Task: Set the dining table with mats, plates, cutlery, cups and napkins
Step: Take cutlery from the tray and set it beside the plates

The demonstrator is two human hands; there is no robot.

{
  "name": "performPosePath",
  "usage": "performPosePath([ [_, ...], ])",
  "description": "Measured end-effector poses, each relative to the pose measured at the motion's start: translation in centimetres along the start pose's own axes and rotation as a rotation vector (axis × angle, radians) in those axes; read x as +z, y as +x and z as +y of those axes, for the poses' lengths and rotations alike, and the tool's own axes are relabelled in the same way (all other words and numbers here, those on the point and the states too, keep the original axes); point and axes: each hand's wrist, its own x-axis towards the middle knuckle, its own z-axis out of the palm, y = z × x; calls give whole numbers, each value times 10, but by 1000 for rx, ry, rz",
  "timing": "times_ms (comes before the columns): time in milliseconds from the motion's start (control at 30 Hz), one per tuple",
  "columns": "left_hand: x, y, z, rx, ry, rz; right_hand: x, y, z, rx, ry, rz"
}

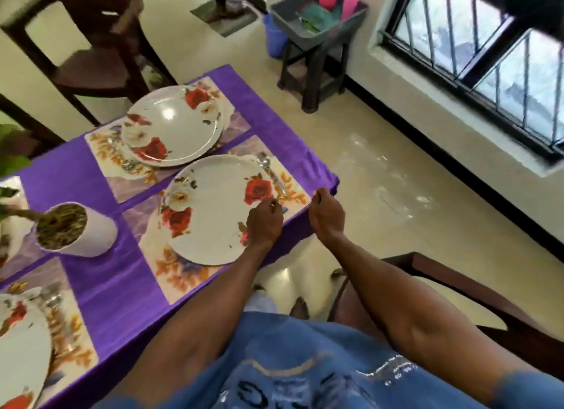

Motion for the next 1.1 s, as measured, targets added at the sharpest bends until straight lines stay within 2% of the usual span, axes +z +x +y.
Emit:
performPosePath([
  [200, 39, 58, 43, 49, -16, 0, -10, 68, 13, 64, 61, 69],
  [433, 78, 125, 89, 1, 48, -46, -32, 146, 28, 93, 10, 59],
  [733, 134, 187, 131, 70, 102, -116, -45, 237, 41, 66, -123, -69],
  [933, 198, 258, 175, 6, 162, -133, -52, 335, 65, 105, -115, -171],
  [1100, 267, 313, 231, -29, 251, -207, -93, 444, 93, 129, -135, -206],
])
